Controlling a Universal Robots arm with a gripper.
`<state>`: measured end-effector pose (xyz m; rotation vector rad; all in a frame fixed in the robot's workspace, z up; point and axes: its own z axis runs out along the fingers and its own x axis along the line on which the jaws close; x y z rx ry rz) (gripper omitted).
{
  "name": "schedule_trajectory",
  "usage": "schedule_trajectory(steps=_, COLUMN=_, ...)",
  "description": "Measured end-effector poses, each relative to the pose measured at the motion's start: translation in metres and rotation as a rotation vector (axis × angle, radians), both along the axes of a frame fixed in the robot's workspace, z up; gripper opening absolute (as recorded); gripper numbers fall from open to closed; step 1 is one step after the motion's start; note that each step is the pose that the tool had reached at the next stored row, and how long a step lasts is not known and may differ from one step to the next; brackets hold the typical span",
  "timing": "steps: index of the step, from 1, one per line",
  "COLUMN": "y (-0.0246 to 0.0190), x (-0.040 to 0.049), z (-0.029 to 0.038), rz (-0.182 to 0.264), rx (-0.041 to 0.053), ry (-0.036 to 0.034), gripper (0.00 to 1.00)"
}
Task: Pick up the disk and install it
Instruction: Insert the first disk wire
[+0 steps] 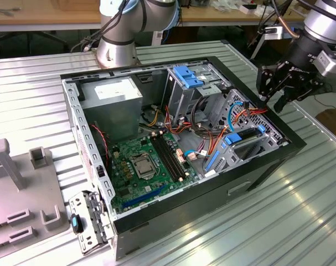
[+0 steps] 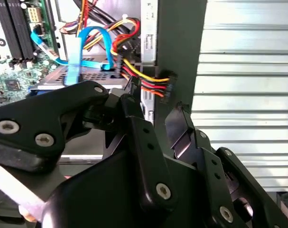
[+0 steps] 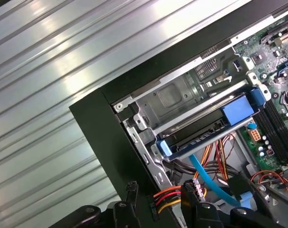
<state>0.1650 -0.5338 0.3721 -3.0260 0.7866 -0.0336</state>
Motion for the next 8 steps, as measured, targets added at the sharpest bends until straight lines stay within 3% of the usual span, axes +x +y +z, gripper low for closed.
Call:
schedule_trajectory(steps=4, y=0.0003, x=0.0037, z=0.0000, rz=0.045, rx=-0.0001, ry=0.0000, gripper=0.48)
schedule_trajectory(steps=8, y=0.0003, x=0.0046, z=-0.0004, rz=0.135, rx=0.0001, ry=0.0000, gripper=0.48)
